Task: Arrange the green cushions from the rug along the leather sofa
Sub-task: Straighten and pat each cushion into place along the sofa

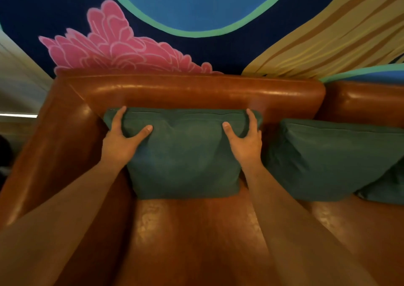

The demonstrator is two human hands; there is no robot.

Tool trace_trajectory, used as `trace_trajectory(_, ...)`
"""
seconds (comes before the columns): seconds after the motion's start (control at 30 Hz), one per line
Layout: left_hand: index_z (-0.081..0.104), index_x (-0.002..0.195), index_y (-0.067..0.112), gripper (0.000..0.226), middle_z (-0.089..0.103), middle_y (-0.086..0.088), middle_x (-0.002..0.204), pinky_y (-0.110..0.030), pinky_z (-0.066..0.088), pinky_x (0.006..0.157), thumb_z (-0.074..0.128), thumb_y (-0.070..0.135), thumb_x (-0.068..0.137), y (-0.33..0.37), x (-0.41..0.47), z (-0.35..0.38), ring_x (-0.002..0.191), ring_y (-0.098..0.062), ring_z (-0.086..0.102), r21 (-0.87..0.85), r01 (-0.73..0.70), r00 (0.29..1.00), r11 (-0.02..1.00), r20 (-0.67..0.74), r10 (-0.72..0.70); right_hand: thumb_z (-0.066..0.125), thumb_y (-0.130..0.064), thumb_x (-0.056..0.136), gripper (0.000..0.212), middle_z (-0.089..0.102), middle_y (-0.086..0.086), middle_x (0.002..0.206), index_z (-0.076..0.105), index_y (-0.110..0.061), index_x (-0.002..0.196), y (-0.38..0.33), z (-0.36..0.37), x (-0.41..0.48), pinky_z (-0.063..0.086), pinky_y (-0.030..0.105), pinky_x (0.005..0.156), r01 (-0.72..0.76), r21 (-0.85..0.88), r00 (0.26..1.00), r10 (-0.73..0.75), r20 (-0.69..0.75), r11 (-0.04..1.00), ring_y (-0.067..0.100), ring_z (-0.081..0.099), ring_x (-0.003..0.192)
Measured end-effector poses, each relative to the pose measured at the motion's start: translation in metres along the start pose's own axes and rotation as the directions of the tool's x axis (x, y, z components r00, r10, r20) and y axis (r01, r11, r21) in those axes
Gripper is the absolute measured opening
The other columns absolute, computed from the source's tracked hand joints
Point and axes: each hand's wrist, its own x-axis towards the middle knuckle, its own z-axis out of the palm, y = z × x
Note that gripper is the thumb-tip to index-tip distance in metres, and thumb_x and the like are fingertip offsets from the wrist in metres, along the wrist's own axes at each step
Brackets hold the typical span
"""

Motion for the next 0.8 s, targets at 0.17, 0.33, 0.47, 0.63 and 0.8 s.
trace_trajectory(0.17, 0.03, 0.156, 0.056, 0.096, 0.053, -0.018, 0.151, -0.046, 0.043, 0.116, 0.08, 0.072, 0.076, 0.002, -0.006, 0.002, 0.137, -0.038, 0.053, 0.036, -0.021, 0.999, 0.999, -0.048, 0.023, 0.077, -0.061, 0.086, 0.085, 0.043, 0.012, 0.153, 0.034, -0.049, 0.158, -0.001, 0.0, -0.009, 0.036, 0.04, 0.117, 0.034, 0.008, 0.998, -0.034, -0.057, 0.999, 0.034, 0.044, 0.144)
trace_trajectory(0.33, 0.031, 0.157, 0.053, 0.096, 0.053, -0.01, 0.153, -0.045, 0.045, 0.115, 0.08, 0.07, 0.076, 0.011, -0.011, -0.001, 0.138, -0.033, 0.053, 0.018, -0.045, 0.998, 0.999, -0.035, 0.046, 0.078, -0.058, 0.087, 0.085, 0.043, 0.009, 0.154, 0.034, -0.045, 0.159, -0.003, -0.006, -0.011, 0.036, 0.04, 0.117, 0.078, 0.01, 0.994, -0.077, -0.075, 0.997, 0.031, 0.043, 0.144)
trace_trajectory(0.47, 0.031, 0.158, 0.051, 0.096, 0.054, -0.011, 0.153, -0.043, 0.046, 0.113, 0.079, 0.069, 0.077, 0.021, -0.016, 0.0, 0.138, -0.033, 0.053, 0.02, -0.056, 0.998, 0.998, -0.037, 0.057, 0.076, -0.062, 0.086, 0.087, 0.041, 0.007, 0.158, 0.032, -0.047, 0.159, -0.002, -0.011, -0.007, 0.036, 0.044, 0.118, 0.063, 0.01, 0.996, -0.063, -0.065, 0.998, 0.031, 0.04, 0.147)
trace_trajectory(0.63, 0.032, 0.159, 0.048, 0.096, 0.054, -0.009, 0.153, -0.041, 0.044, 0.112, 0.079, 0.068, 0.078, 0.028, -0.015, 0.004, 0.139, -0.033, 0.053, 0.02, -0.071, 0.996, 0.997, -0.058, 0.072, 0.076, -0.063, 0.086, 0.087, 0.041, 0.006, 0.159, 0.032, -0.047, 0.159, -0.002, -0.015, -0.002, 0.036, 0.043, 0.119, 0.08, 0.006, 0.993, -0.079, -0.083, 0.997, 0.029, 0.04, 0.147)
trace_trajectory(0.8, 0.03, 0.159, 0.051, 0.097, 0.056, -0.015, 0.149, -0.045, 0.048, 0.109, 0.077, 0.072, 0.077, 0.02, -0.015, 0.017, 0.135, -0.037, 0.054, 0.043, -0.017, 1.0, 0.999, -0.02, 0.017, 0.076, -0.064, 0.086, 0.087, 0.039, 0.008, 0.159, 0.031, -0.048, 0.159, 0.01, -0.015, 0.001, 0.037, 0.046, 0.119, 0.05, -0.023, 0.998, -0.051, -0.047, 0.998, 0.031, 0.039, 0.148)
